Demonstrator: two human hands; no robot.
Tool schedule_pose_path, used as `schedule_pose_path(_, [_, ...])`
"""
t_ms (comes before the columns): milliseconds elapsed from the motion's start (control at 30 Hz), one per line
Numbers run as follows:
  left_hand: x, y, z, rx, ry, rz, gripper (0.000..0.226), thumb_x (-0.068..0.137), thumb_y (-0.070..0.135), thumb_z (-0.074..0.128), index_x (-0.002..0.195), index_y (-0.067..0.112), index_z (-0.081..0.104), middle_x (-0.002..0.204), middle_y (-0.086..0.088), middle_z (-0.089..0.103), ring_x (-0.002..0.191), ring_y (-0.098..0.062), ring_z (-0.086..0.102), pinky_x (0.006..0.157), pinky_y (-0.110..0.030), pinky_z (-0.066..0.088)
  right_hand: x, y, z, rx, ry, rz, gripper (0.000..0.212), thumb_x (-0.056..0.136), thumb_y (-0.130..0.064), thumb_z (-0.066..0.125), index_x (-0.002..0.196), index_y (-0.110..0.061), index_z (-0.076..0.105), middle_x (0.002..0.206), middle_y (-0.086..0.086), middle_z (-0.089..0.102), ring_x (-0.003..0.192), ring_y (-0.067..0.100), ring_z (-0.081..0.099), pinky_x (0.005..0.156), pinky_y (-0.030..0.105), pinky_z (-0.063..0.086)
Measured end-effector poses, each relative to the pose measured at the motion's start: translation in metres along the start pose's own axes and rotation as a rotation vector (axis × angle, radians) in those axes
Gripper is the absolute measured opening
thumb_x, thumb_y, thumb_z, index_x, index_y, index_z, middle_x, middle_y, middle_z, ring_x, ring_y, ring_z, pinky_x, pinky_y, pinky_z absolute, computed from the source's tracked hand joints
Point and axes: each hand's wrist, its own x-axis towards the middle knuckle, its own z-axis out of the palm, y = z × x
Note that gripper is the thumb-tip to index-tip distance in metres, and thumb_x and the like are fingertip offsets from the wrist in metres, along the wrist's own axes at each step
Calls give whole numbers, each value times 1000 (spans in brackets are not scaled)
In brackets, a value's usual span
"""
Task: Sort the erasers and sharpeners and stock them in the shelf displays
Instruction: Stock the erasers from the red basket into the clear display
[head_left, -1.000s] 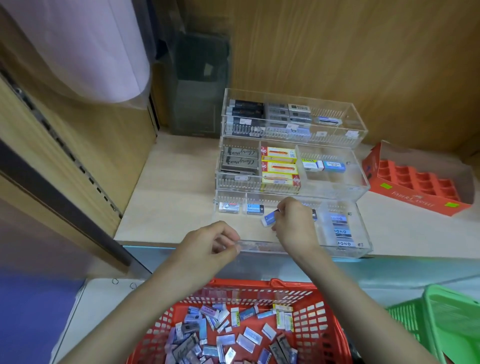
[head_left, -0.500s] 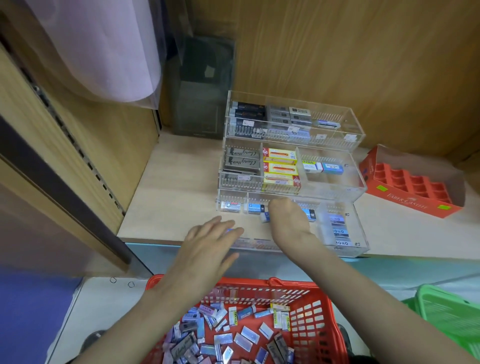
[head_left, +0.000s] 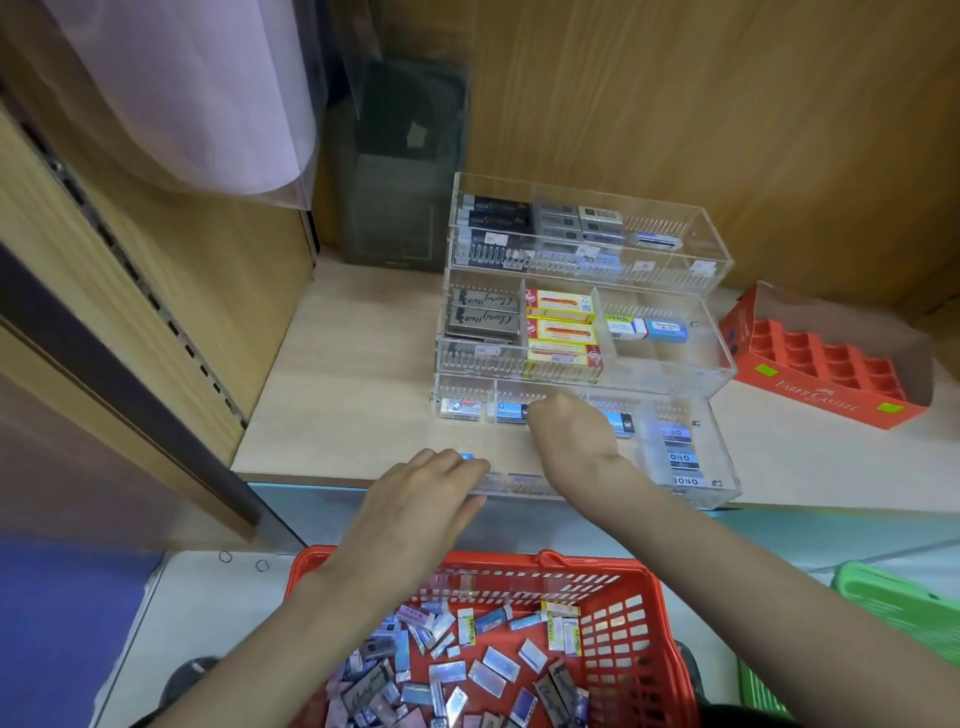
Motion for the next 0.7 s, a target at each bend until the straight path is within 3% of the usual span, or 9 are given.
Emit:
schedule_pose_path(167, [1, 4, -3, -32, -1, -9, 31, 90, 25, 61, 121, 18, 62, 107, 0, 67, 98, -22, 62, 73, -36, 51, -1, 10, -5, 117, 55, 11, 27, 91, 5, 40, 105, -10, 58, 105, 15, 61, 104, 31, 58, 82, 37, 44])
schedule_pose_path(233, [0, 5, -4, -64, 10, -16, 33, 93, 26, 57, 124, 19, 59, 112, 0, 65, 103, -22, 60, 77, -36, 50, -5, 16, -3, 147, 80, 9, 23, 91, 5, 41, 96, -14, 54, 98, 13, 60, 99, 30, 59, 73, 34, 38])
schedule_pose_path(333, [1, 6, -5, -84, -1, -34, 36, 96, 29, 49, 132, 23, 52, 121, 3, 60, 112, -19, 54, 85, -32, 45, -3, 27, 0, 483, 116, 46, 14, 88, 1, 51, 99, -5, 58, 97, 15, 63, 91, 33, 61, 66, 33, 41])
schedule_pose_path(400, [4, 7, -8, -62, -48, -49, 38, 98, 32, 42, 135, 25, 46, 126, 5, 55, 117, -16, 49, 90, -30, 41, -15, 35, -7, 766, 118, 50, 18, 87, -3, 58, 103, -10, 60, 90, 10, 63, 72, 24, 64, 58, 30, 48])
schedule_pose_path(500, [3, 12, -13, -45, -39, -50, 36, 98, 31, 41, 133, 22, 46, 128, 4, 50, 118, -17, 47, 93, -31, 41, -60, 47, -11, 966, 125, 12, 15, 87, -8, 62, 97, -19, 59, 79, 2, 62, 58, 14, 62, 49, 26, 48])
schedule_pose_path(600, [-15, 22, -10, -89, 29, 47, 32, 93, 29, 43, 119, 16, 57, 117, 0, 55, 108, -21, 54, 89, -34, 45, -114, 48, 2, 988, 112, -69, 12, 88, -14, 62, 91, -25, 61, 74, -4, 62, 61, 9, 62, 54, 14, 45])
schedule_pose_path(700, [-40, 31, 0, -90, 87, 189, 32, 87, 32, 43, 108, 15, 61, 111, -2, 58, 103, -18, 53, 86, -30, 42, -147, 43, 38, 1005, 19, -107, 6, 87, -19, 65, 92, -21, 66, 74, -6, 63, 61, 1, 53, 62, 12, 42])
